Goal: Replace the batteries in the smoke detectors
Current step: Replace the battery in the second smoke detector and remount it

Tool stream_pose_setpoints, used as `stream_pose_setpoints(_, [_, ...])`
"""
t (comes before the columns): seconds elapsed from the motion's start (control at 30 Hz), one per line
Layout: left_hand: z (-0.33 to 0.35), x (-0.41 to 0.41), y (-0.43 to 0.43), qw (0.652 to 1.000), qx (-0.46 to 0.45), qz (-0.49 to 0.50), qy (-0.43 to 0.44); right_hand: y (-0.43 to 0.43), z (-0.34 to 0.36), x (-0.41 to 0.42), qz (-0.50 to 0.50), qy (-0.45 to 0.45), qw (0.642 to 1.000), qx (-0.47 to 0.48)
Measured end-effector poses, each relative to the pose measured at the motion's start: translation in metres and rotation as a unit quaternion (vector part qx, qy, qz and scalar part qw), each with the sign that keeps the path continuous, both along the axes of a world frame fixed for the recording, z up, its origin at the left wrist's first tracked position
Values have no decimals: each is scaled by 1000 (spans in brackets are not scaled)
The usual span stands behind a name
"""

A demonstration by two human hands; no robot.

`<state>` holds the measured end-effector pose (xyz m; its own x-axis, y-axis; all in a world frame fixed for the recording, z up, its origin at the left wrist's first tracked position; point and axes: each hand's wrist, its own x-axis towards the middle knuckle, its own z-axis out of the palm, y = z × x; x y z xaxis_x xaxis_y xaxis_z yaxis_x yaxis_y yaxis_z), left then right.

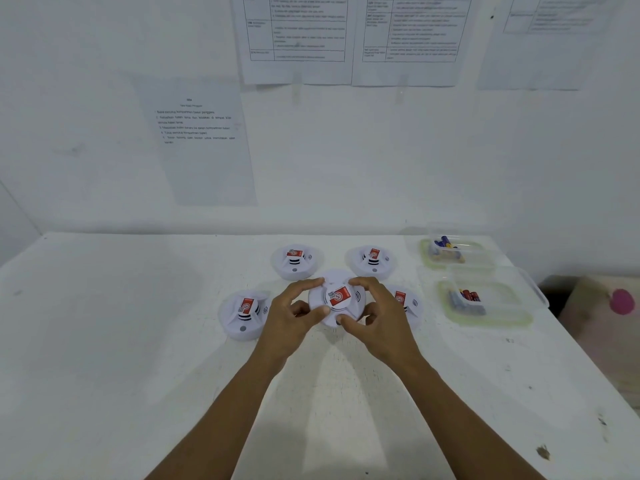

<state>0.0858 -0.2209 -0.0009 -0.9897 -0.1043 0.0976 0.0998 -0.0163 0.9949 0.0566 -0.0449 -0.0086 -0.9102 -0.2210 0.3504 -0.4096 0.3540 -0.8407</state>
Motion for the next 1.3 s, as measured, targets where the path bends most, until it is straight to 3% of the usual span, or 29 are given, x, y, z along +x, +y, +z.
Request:
stream_pose_setpoints(0.37, [-2, -1, -1, 1000, -11, 0, 11, 0, 1, 1, 4, -14, 1000, -2])
stream_pose_setpoints(0.67, [-3, -1, -6, 1000, -11, -18, 8, 16, 19, -2, 73, -124, 985, -99])
stream_pose_setpoints(1.3, [-6, -2, -8, 1000, 1, -31, 0, 16, 19, -2, 72, -137, 983, -96])
